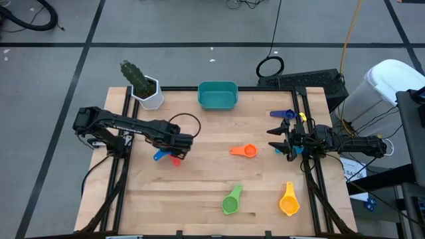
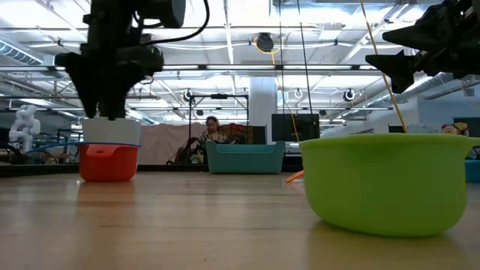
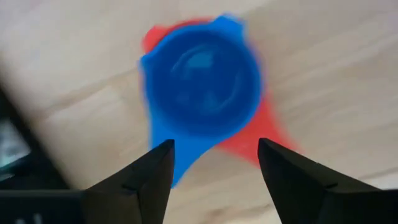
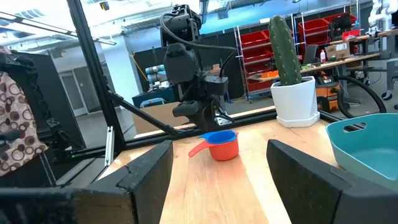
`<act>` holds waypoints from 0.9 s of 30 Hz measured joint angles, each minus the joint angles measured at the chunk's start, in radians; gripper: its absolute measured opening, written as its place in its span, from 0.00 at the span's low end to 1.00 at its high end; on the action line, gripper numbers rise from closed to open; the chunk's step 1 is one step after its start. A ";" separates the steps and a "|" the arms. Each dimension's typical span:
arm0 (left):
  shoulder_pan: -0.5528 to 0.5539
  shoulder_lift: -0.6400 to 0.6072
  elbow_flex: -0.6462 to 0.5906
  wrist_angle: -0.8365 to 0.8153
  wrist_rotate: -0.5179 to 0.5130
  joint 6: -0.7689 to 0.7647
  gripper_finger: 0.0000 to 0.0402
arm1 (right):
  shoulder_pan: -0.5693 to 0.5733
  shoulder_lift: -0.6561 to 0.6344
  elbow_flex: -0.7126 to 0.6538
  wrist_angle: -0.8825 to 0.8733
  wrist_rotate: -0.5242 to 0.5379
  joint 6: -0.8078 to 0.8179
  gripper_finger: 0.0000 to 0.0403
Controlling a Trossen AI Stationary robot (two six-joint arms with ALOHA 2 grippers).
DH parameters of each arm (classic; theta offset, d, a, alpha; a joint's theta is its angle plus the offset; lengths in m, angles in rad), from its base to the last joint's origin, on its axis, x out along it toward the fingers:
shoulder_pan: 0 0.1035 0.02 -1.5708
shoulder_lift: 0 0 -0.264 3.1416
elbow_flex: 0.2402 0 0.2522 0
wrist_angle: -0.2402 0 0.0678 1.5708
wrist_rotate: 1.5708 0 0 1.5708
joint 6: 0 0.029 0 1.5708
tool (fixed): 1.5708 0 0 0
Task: Nest measuring cups in basket
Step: Stack the blue measuring cup on the red measuring cup
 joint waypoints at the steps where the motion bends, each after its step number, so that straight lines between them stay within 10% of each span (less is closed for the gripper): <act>1: 0.000 0.000 0.000 -0.034 0.014 0.015 0.58 | 0.000 0.000 0.000 0.000 0.000 0.000 0.62; 27: -0.084 -0.001 -0.001 -0.141 -0.117 0.247 0.58 | 0.000 0.000 0.000 0.000 0.000 0.000 0.62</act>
